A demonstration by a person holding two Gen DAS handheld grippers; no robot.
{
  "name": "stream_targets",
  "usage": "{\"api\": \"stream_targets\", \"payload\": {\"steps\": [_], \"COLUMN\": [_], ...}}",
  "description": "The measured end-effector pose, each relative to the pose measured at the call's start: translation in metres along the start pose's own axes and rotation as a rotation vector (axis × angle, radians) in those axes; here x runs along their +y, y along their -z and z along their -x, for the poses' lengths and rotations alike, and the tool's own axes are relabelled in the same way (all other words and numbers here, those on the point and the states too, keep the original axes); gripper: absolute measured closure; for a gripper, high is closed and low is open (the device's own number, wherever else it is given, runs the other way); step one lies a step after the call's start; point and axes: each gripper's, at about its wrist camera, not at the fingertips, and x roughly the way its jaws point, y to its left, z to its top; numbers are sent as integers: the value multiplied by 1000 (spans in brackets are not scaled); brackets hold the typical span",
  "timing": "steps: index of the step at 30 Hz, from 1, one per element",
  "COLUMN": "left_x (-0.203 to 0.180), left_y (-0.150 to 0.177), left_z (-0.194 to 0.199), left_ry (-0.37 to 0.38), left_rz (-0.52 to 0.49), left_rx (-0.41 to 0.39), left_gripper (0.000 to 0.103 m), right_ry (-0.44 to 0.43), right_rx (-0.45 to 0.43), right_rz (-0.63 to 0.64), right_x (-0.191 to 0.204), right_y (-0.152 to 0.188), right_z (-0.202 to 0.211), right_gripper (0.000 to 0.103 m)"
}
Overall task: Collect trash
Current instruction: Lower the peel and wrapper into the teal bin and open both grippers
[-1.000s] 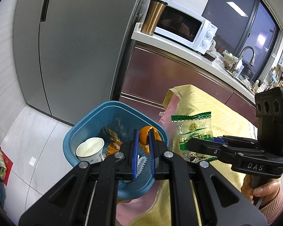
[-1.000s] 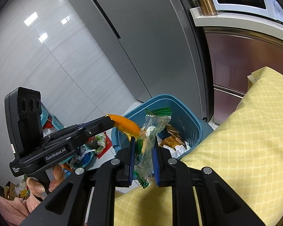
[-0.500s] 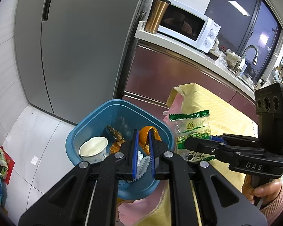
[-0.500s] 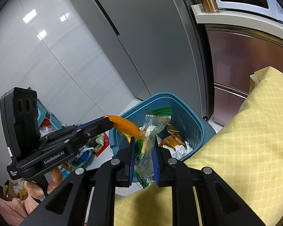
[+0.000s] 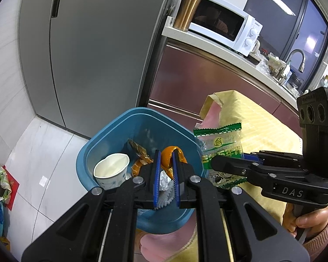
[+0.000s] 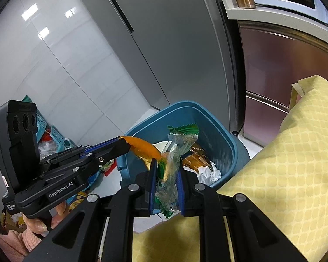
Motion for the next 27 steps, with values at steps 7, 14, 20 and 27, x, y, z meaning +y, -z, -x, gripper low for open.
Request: {"api": "stream_targets", "payload": {"steps": [7,14,20,27], "left_x": [2,4,8,12], "left_y": [1,3,5,10], "left_z": [-10,-20,-33,-50], "left_ry": [-7,-17,-12,14], "left_rz": [1,7,21,45], "left_rx": [16,34,66,112], "left_gripper": [92,92,92,91], "right_ry": [22,43,73,111], "right_rx": [27,55,82,94], "right_rz": [4,6,10,31], "right_x": [0,-1,-3,3], "right_y": [-1,-4,-6,-7], "right_z": [-11,-22,-31,-39], "right_gripper": [88,86,84,78]}}
